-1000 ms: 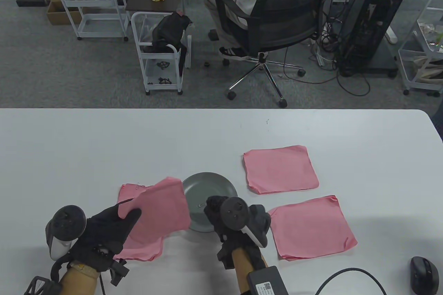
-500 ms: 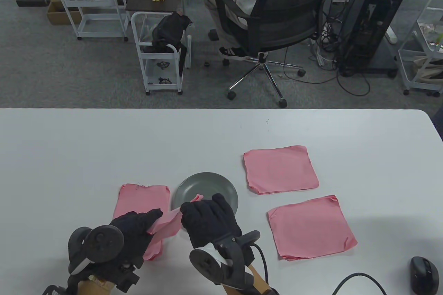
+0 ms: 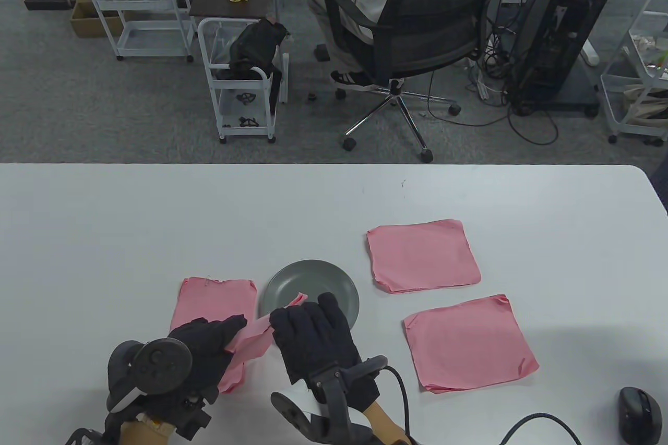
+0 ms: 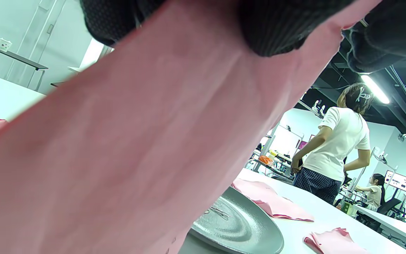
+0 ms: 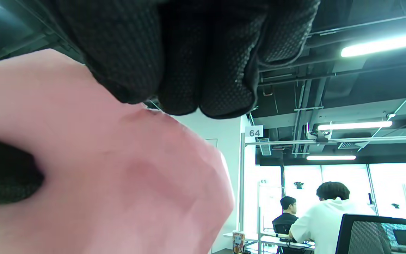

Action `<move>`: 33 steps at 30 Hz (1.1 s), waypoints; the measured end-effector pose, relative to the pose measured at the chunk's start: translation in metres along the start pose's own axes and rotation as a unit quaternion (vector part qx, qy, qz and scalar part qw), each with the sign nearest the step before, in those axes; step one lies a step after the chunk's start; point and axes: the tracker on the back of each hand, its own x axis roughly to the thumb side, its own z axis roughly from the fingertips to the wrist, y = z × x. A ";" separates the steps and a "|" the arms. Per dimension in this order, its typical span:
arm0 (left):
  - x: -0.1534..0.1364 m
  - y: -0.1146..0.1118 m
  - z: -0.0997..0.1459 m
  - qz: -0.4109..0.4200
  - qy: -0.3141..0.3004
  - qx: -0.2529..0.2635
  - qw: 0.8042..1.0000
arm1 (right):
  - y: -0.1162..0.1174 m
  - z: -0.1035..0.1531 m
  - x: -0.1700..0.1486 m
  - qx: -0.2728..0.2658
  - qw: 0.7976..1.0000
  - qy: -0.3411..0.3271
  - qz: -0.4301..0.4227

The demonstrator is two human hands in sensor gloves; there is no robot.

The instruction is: Pinch and push to attach paper clips

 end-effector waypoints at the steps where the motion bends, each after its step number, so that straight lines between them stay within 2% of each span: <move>1: 0.000 0.000 0.000 0.000 0.000 -0.001 1.000 | 0.000 0.000 0.000 0.000 1.000 -0.003 0.007; 22: -0.009 0.000 -0.003 0.049 0.006 -0.021 0.999 | 0.001 0.002 0.002 -0.017 0.999 -0.008 0.047; 33: -0.008 -0.002 -0.004 0.043 0.000 -0.029 0.999 | 0.000 0.001 0.003 -0.015 0.999 -0.010 0.046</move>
